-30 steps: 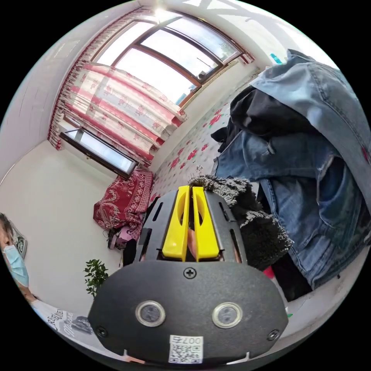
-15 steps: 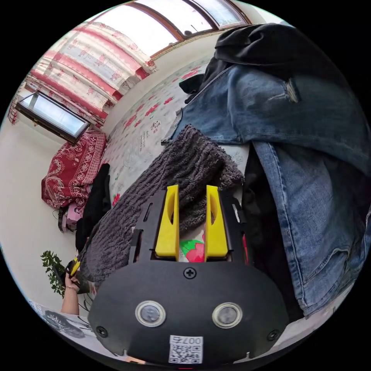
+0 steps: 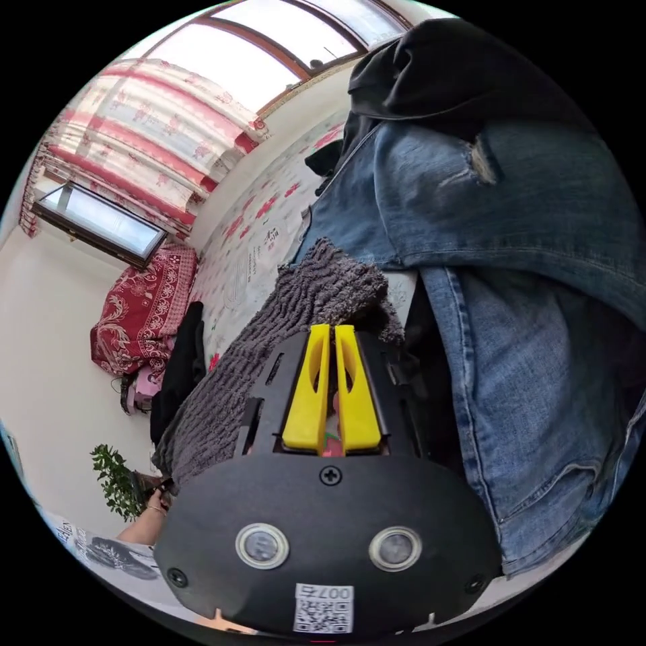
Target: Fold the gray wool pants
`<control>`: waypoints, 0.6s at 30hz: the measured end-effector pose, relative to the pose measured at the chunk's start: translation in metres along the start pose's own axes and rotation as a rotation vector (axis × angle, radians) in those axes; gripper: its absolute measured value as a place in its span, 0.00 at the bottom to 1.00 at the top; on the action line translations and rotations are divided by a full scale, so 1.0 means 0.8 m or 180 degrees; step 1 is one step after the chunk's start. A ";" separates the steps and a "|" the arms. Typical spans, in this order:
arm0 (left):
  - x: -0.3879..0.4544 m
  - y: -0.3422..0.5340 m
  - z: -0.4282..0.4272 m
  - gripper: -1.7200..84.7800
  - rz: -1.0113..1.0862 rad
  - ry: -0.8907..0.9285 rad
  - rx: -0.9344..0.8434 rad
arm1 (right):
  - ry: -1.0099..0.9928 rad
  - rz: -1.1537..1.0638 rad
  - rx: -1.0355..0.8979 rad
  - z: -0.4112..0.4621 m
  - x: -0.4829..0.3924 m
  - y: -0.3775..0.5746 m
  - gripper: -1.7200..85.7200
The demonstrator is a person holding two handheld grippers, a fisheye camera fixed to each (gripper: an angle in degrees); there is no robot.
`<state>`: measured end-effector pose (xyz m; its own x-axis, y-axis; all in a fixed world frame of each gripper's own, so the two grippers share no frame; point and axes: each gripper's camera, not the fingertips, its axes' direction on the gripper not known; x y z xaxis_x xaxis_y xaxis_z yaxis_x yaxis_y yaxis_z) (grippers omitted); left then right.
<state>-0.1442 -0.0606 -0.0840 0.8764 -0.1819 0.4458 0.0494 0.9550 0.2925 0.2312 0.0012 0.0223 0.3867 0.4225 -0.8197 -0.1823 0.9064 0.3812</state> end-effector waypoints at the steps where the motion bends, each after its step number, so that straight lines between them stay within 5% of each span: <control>1: -0.001 -0.001 0.000 0.03 -0.0014 0.0043 0.0016 | 0.0035 -0.0008 -0.0033 0.000 0.003 0.003 0.05; 4: -0.010 0.003 -0.007 0.04 -0.0134 0.0088 0.0113 | 0.0296 0.0369 -0.0162 0.006 0.027 0.015 0.09; 9: -0.083 0.052 -0.059 0.06 -0.0921 0.1071 0.0689 | -0.0423 0.0929 0.0146 0.011 0.053 0.023 0.16; 18: -0.185 0.153 -0.040 0.12 -0.1907 0.1782 0.0743 | 0.0258 0.1366 0.0229 0.039 0.007 -0.006 0.15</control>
<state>-0.2530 0.0908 -0.1411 0.8445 -0.4397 -0.3058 0.5342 0.6505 0.5399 0.2628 -0.0009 0.0294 0.2171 0.7618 -0.6104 -0.2465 0.6478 0.7208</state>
